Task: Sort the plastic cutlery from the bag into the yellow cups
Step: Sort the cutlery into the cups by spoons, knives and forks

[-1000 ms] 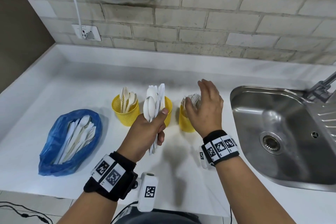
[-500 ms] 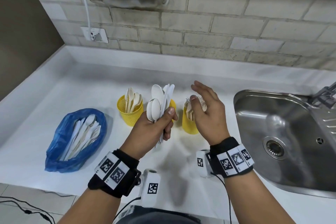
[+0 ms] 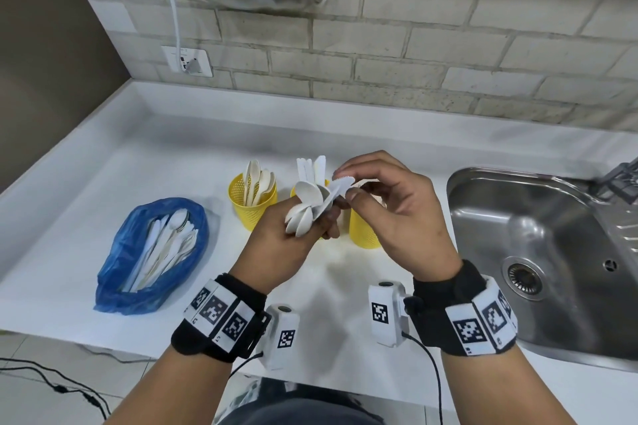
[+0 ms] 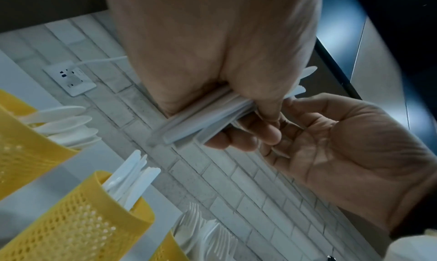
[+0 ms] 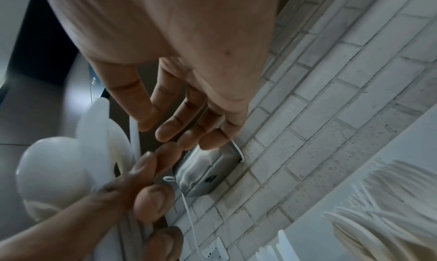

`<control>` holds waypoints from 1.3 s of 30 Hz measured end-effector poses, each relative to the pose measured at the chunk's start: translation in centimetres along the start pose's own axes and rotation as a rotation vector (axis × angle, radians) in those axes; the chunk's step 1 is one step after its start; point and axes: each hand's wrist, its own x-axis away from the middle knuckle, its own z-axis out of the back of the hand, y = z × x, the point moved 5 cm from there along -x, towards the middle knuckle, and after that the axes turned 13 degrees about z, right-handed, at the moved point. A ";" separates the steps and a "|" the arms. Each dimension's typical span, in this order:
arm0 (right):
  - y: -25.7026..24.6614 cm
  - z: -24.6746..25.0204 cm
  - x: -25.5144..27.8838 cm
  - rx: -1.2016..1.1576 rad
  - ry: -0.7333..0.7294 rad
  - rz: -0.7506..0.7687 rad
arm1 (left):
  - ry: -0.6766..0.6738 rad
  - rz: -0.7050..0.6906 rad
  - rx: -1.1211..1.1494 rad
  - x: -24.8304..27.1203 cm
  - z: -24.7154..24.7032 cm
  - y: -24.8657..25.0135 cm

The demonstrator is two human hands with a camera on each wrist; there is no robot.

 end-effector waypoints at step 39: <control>-2.0 0.1 -0.3 0.807 -0.265 0.081 | 0.198 -0.232 -0.712 -0.6 0.3 -1.0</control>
